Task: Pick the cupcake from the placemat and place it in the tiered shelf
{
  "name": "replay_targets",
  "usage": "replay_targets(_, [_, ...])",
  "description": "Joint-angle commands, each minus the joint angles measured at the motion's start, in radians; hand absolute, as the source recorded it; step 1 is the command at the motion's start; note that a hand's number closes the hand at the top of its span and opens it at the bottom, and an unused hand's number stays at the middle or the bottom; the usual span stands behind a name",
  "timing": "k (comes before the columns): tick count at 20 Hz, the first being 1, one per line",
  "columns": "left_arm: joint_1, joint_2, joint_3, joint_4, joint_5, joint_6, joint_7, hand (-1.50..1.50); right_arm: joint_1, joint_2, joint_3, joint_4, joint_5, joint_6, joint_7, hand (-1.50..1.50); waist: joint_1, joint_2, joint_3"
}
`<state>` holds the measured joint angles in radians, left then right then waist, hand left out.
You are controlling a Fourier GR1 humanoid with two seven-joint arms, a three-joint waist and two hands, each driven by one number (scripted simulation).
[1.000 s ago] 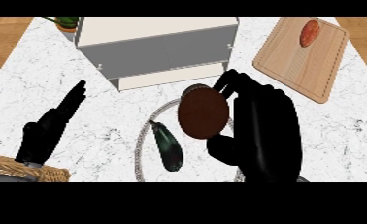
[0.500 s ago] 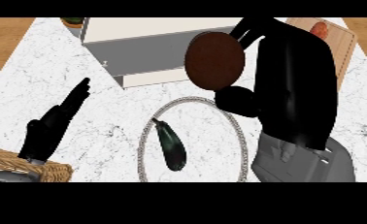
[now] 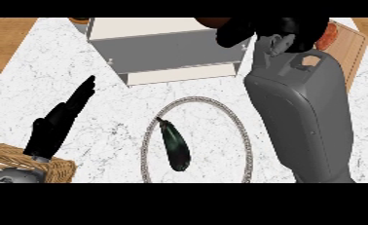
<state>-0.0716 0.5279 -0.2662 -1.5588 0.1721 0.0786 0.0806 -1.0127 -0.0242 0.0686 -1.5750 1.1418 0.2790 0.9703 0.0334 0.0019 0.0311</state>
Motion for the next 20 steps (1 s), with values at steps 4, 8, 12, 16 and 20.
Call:
replay_targets(4, [0.042,-0.102,-0.057,0.047,0.002,0.034,0.025,0.0,-0.149,-0.044,-0.102,0.316,-0.033,-0.046,-0.092,1.5,0.025,0.022,-0.033])
replay_targets(8, [0.039,-0.124,-0.052,0.121,-0.005,0.031,-0.027,0.0,-0.152,-0.027,-0.099,0.416,-0.04,-0.097,-0.147,1.5,0.013,0.029,-0.035])
replay_targets(12, [0.017,-0.114,-0.057,0.087,0.012,0.015,-0.007,0.0,-0.221,-0.013,-0.137,0.57,-0.055,-0.133,-0.167,1.5,0.029,0.03,-0.034])
replay_targets(16, [-0.011,-0.109,-0.058,0.086,0.01,0.024,0.022,0.0,-0.219,0.023,-0.236,0.63,-0.192,-0.243,-0.233,1.5,0.034,0.035,-0.032])
replay_targets(20, [-0.048,-0.084,-0.045,0.067,0.024,0.011,0.037,0.0,-0.219,0.024,-0.39,0.646,-0.436,-0.398,-0.207,-1.5,0.073,0.043,-0.03])
